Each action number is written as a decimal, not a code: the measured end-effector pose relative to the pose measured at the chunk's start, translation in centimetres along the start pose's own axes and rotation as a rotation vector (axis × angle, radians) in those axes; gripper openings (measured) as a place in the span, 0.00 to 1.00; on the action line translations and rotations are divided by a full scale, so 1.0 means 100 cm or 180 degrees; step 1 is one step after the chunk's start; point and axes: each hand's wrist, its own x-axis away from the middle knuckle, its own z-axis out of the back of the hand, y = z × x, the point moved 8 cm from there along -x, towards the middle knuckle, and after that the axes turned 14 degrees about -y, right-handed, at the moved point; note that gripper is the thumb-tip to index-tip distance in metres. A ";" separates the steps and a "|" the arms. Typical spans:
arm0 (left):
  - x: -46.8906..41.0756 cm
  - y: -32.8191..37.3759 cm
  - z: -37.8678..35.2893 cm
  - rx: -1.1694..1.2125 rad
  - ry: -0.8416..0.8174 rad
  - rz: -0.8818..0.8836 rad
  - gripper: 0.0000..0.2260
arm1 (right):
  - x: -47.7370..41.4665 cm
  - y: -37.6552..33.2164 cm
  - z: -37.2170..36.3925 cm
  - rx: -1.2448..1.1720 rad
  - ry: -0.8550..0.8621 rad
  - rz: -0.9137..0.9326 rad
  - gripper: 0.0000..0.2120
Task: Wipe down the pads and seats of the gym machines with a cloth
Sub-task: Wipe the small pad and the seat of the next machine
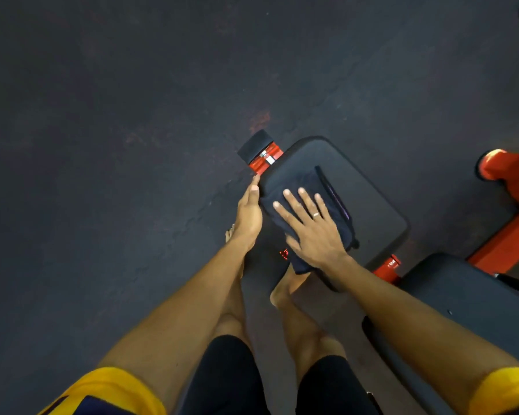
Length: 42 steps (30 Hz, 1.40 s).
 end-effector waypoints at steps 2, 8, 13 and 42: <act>0.003 0.005 -0.005 0.0185 0.0027 -0.0163 0.23 | -0.006 0.025 0.009 0.0007 -0.0018 -0.0166 0.36; 0.009 0.009 -0.015 0.0536 0.0294 -0.0196 0.20 | -0.069 0.026 0.033 -0.0467 -0.0002 -0.0731 0.31; 0.006 0.002 -0.013 0.0898 0.0298 -0.0223 0.17 | 0.004 0.005 0.004 -0.0150 -0.0062 0.0267 0.33; -0.013 0.059 -0.025 -0.1455 0.0802 -0.0509 0.18 | -0.098 0.069 0.041 0.0021 0.0001 -0.0242 0.28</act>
